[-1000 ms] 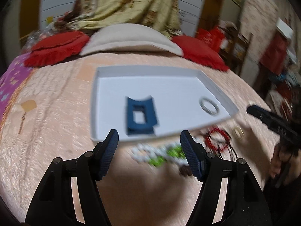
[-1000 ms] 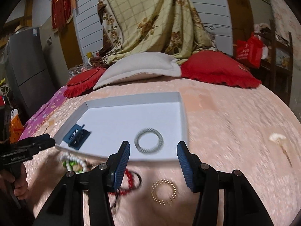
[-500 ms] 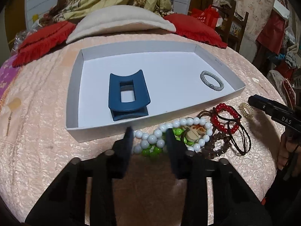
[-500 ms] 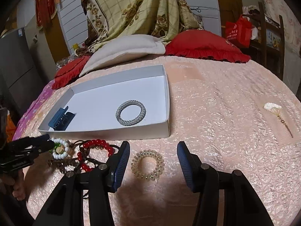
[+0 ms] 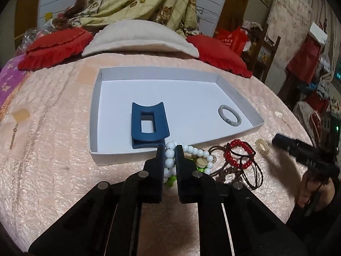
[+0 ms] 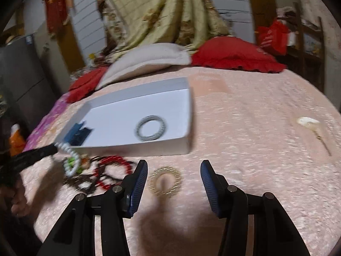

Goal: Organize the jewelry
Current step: 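Grasp the white bead necklace with the left tool while the right tool grasps the gold coil, then lift the white bead necklace with the left tool while the right tool lifts the gold coil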

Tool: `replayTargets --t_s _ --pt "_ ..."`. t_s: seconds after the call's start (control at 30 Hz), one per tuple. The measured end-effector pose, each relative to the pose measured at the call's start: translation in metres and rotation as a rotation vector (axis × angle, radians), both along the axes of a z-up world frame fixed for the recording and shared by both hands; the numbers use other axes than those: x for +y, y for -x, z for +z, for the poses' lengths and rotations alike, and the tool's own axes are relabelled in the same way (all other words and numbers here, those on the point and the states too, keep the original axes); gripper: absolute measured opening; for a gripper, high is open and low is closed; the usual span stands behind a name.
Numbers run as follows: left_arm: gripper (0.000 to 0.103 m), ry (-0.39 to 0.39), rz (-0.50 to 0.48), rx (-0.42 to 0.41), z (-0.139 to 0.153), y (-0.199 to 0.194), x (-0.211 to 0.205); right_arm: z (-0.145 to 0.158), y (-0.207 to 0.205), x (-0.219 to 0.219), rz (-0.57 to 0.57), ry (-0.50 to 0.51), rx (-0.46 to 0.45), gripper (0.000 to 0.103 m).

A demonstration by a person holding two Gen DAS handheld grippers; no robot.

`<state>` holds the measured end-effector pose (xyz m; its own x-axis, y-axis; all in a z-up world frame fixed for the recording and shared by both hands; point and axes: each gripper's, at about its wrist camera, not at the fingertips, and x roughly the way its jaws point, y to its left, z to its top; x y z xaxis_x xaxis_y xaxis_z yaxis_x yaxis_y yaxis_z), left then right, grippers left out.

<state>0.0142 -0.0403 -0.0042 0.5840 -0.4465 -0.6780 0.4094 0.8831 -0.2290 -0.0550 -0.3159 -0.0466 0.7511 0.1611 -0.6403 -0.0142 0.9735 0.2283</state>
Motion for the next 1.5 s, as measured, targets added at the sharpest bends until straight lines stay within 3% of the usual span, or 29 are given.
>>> replayTargets --t_s 0.07,0.13,0.3,0.47,0.67,0.77,0.9,1.03,1.3,1.5 --pt "0.008 0.002 0.010 0.000 0.001 -0.001 0.002 -0.001 0.001 0.011 0.084 -0.012 0.009 0.047" --pt "0.008 0.010 0.017 -0.003 0.003 -0.001 0.003 -0.004 0.004 0.022 0.113 0.050 0.031 0.046" --pt "0.008 0.015 0.018 -0.013 0.006 -0.001 0.004 -0.010 0.000 0.019 0.045 0.128 0.056 0.045" --pt "0.008 0.005 0.014 -0.012 0.004 0.000 0.002 -0.021 -0.013 0.018 0.046 0.141 0.124 0.041" --pt "0.008 0.003 0.021 -0.010 0.004 0.000 0.003 -0.011 -0.015 0.011 0.001 0.128 0.086 0.041" --pt "0.008 0.000 0.018 -0.012 0.003 0.000 0.002 -0.020 -0.021 0.011 -0.001 0.152 0.143 0.028" --pt "0.008 -0.001 0.019 -0.013 0.003 0.000 0.002 -0.021 -0.023 0.018 0.020 0.209 0.146 0.023" --pt "0.008 0.012 0.021 -0.019 0.005 0.001 0.004 -0.022 -0.024 0.022 0.043 0.220 0.135 0.010" --pt "0.008 0.032 0.024 -0.030 0.010 0.003 0.009 0.000 -0.008 0.025 0.055 0.160 -0.006 0.010" --pt "0.008 0.006 0.034 -0.029 0.007 0.004 0.007 0.004 -0.004 0.037 0.081 0.180 -0.033 0.010"
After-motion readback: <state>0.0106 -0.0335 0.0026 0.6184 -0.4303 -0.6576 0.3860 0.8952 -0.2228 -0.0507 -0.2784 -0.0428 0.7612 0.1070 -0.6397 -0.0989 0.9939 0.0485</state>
